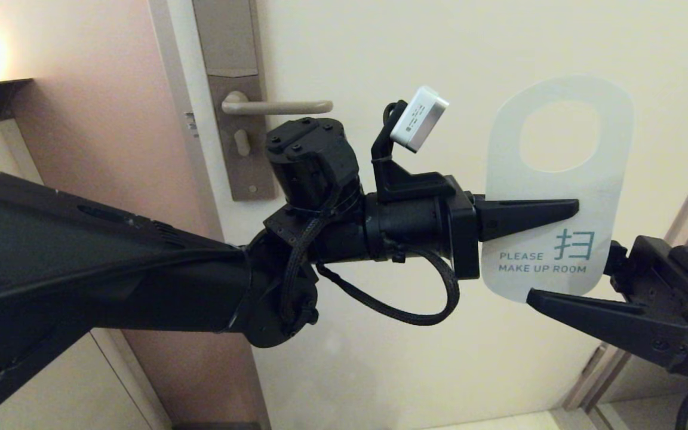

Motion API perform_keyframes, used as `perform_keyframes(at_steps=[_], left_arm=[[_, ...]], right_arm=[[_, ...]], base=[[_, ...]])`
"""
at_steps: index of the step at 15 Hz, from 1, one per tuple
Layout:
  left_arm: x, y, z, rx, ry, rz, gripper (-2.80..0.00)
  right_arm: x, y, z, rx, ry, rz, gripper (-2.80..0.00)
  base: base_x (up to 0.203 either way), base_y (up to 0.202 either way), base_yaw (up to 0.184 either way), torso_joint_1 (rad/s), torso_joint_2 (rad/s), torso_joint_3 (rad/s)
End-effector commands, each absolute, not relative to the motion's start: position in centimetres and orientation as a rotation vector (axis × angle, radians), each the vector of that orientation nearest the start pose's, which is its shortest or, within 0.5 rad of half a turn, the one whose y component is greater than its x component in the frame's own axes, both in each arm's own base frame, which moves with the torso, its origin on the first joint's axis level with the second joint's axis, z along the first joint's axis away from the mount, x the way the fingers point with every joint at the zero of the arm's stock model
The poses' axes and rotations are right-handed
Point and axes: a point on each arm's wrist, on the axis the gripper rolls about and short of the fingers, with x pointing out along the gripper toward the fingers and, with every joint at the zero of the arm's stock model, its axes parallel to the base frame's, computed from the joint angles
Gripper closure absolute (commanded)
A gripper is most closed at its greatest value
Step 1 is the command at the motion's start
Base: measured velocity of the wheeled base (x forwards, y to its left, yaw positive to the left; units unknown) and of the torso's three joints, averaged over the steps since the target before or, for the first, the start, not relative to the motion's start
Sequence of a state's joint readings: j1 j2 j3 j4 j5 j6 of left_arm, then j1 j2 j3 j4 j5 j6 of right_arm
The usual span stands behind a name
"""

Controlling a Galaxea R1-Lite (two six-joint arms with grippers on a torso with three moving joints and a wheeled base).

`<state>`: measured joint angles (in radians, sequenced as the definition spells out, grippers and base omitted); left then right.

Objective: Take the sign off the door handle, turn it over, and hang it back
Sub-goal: Hand it to the other hand

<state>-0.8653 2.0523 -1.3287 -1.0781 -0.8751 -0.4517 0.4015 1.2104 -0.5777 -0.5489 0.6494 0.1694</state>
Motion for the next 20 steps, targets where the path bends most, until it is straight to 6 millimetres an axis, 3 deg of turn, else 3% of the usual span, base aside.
perform_keyframes(at_steps=[1, 3, 4, 20], left_arm=[[25.17, -32.22, 23.89, -0.325, -0.008, -1.784, 0.00], [25.16, -32.21, 23.85, -0.324, -0.008, -1.783, 0.00], [25.16, -32.20, 23.83, -0.323, -0.007, -1.783, 0.00], [25.00, -32.01, 23.37, -0.325, -0.007, -1.782, 0.00]], right_arm=[[15.84, 8.22, 22.96, 0.165, 0.177, 1.045, -2.80], [15.84, 8.23, 22.86, 0.166, 0.182, 1.051, -2.80], [15.82, 8.22, 22.81, 0.166, 0.185, 1.061, 0.00], [15.69, 8.20, 22.61, 0.167, 0.192, 1.068, 0.00]], base=[[0.000, 0.000, 0.000, 0.000, 0.00, 0.000], [0.000, 0.000, 0.000, 0.000, 0.00, 0.000], [0.000, 0.000, 0.000, 0.000, 0.00, 0.000], [0.000, 0.000, 0.000, 0.000, 0.00, 0.000]])
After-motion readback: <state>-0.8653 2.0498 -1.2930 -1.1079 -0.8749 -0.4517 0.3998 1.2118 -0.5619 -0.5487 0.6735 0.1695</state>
